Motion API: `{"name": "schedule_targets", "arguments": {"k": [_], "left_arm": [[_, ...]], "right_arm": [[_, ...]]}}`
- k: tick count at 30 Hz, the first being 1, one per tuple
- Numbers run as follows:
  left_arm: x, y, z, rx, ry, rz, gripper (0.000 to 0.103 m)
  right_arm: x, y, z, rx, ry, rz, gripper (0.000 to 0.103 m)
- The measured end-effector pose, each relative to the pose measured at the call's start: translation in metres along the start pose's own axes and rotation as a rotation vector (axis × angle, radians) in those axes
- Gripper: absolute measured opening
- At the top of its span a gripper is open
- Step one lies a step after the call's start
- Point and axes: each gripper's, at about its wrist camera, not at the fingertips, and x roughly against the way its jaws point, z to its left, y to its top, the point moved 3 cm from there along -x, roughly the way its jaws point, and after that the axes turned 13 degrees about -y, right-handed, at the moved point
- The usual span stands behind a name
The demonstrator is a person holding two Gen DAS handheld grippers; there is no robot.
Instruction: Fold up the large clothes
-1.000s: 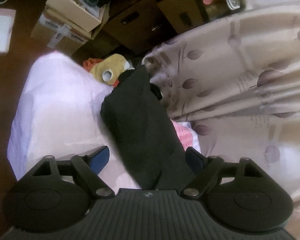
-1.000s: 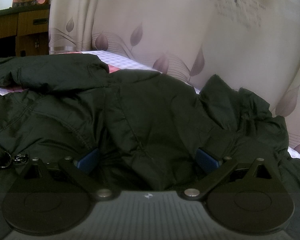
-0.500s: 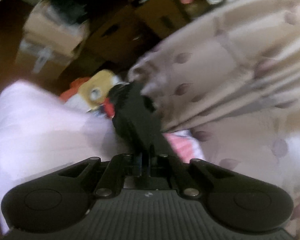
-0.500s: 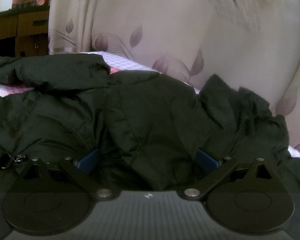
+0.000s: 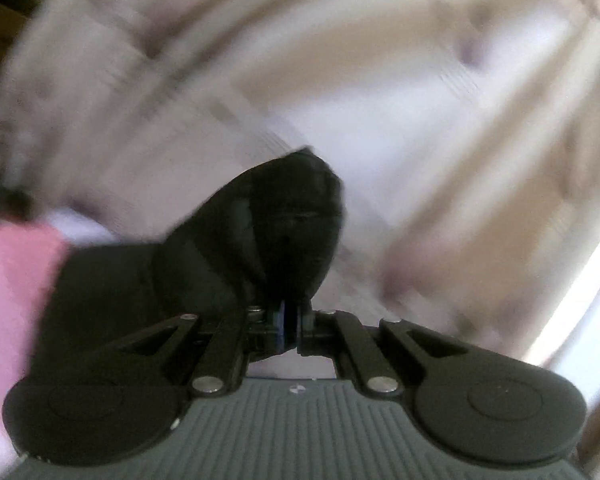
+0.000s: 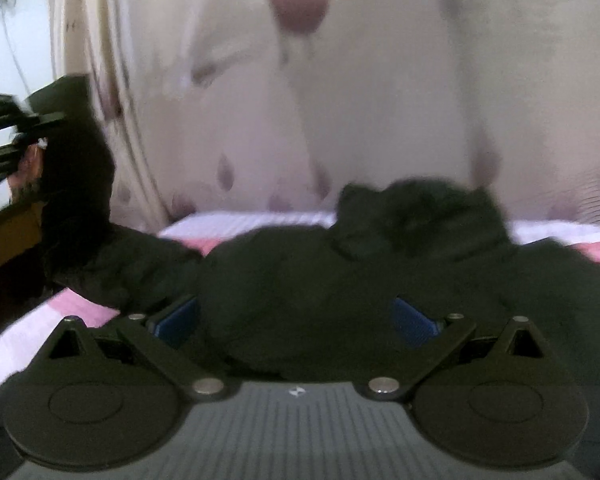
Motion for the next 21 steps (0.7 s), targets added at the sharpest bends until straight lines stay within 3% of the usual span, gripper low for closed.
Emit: {"name": "schedule_targets", "arguments": {"k": [4, 8, 11, 14, 16, 18, 20, 21], "left_arm": [[-0.053, -0.066, -0.052, -0.045, -0.124, 0.165, 0.004], [-0.091, -0.142, -0.078, -0.116, -0.216, 0.339, 0.004], [-0.112, -0.194, -0.075, -0.17, -0.225, 0.453, 0.009], [-0.125, -0.227, -0.054, -0.154, -0.233, 0.547, 0.019], [-0.133, -0.233, -0.041, -0.126, -0.24, 0.581, 0.037], [-0.119, -0.232, -0.032, -0.087, -0.247, 0.571, 0.083], [-0.096, -0.224, -0.027, -0.079, -0.252, 0.497, 0.101], [-0.084, -0.217, -0.025, -0.09, -0.257, 0.46, 0.103]], "right_arm": [[0.036, 0.005, -0.052, -0.046, -0.083, -0.043, 0.103], [0.061, -0.003, -0.107, -0.133, -0.145, -0.047, 0.103], [0.066, -0.013, -0.134, -0.191, -0.162, -0.014, 0.103], [0.064, -0.02, -0.146, -0.228, -0.148, 0.01, 0.103], [0.06, -0.02, -0.148, -0.249, -0.125, 0.013, 0.103], [0.056, -0.018, -0.148, -0.273, -0.094, 0.014, 0.103], [0.05, -0.012, -0.146, -0.304, -0.055, 0.017, 0.103], [0.046, -0.009, -0.145, -0.316, -0.038, 0.021, 0.103]]}}
